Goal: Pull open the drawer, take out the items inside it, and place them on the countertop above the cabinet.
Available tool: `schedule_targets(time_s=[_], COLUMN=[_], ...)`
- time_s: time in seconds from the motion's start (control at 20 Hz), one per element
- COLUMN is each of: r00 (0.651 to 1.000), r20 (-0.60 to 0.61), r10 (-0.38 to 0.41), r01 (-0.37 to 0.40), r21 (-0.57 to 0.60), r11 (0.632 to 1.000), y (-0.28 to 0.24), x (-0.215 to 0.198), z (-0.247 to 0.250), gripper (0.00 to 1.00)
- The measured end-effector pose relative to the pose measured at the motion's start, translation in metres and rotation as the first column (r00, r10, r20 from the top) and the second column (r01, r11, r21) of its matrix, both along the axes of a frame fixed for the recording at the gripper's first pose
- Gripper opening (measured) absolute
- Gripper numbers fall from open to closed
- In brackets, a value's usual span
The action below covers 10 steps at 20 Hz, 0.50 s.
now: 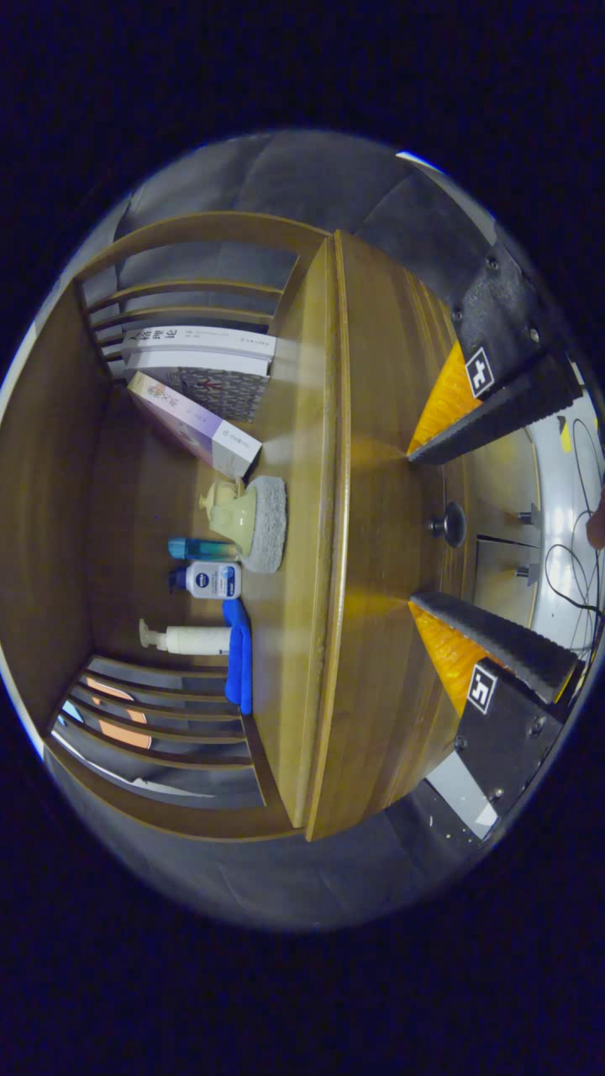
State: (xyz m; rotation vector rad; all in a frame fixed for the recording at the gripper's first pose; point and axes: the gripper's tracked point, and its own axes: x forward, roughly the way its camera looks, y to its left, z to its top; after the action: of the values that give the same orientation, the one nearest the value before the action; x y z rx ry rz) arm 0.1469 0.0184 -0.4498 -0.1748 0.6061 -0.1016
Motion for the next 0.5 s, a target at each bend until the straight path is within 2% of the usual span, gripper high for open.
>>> schedule_targets(time_s=[0.25,0.5], r00=[1.000,1.000], r20=[-0.004,-0.008], r10=[-0.003,0.012], r01=[0.003,-0.013], r21=[-0.059,-0.009], r11=[0.998,1.000], y=[0.001,0.004], x=[0.001,0.001], z=[-0.002,0.015], gripper=[1.00,1.00])
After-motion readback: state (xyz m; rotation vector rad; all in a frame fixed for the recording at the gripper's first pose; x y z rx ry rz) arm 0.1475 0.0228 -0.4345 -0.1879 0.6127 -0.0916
